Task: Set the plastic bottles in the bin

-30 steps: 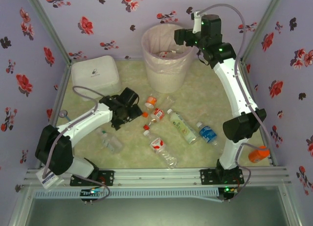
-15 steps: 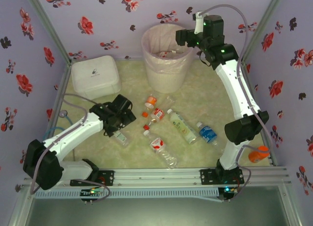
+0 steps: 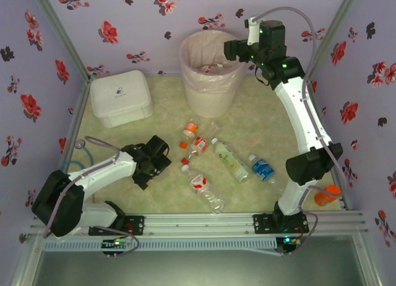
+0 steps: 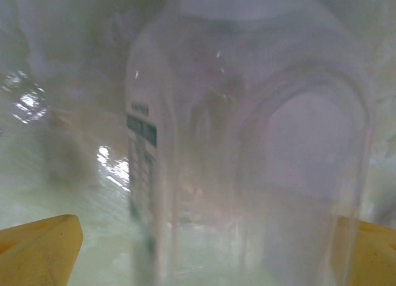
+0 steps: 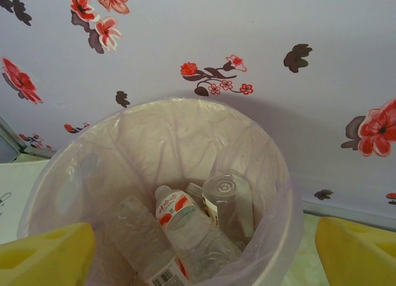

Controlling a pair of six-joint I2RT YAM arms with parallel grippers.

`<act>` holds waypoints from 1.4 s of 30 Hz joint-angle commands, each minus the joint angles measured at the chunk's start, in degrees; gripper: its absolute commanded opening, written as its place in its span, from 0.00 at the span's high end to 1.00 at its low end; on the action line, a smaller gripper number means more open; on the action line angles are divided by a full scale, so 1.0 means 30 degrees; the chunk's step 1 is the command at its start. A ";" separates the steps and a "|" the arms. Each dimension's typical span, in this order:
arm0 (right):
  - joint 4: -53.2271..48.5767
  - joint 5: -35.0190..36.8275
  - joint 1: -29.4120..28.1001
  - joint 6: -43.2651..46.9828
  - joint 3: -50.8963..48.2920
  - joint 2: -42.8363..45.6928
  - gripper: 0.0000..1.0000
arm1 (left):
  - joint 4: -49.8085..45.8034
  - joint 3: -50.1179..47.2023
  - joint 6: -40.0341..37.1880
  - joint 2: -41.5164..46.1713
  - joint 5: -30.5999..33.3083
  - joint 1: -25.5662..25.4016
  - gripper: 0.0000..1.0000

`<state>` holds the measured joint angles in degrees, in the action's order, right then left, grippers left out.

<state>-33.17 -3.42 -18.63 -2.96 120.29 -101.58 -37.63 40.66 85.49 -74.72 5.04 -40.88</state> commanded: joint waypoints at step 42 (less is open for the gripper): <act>0.2955 -0.9672 -0.0721 -0.7538 -1.3913 1.3072 0.01 | 0.5363 0.8019 -1.8412 0.0413 -0.3021 0.0092 0.97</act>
<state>-28.88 -27.73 -19.59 -21.23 81.69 -63.48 -28.47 63.02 38.83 -75.02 3.86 -40.86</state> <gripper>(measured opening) 0.986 0.055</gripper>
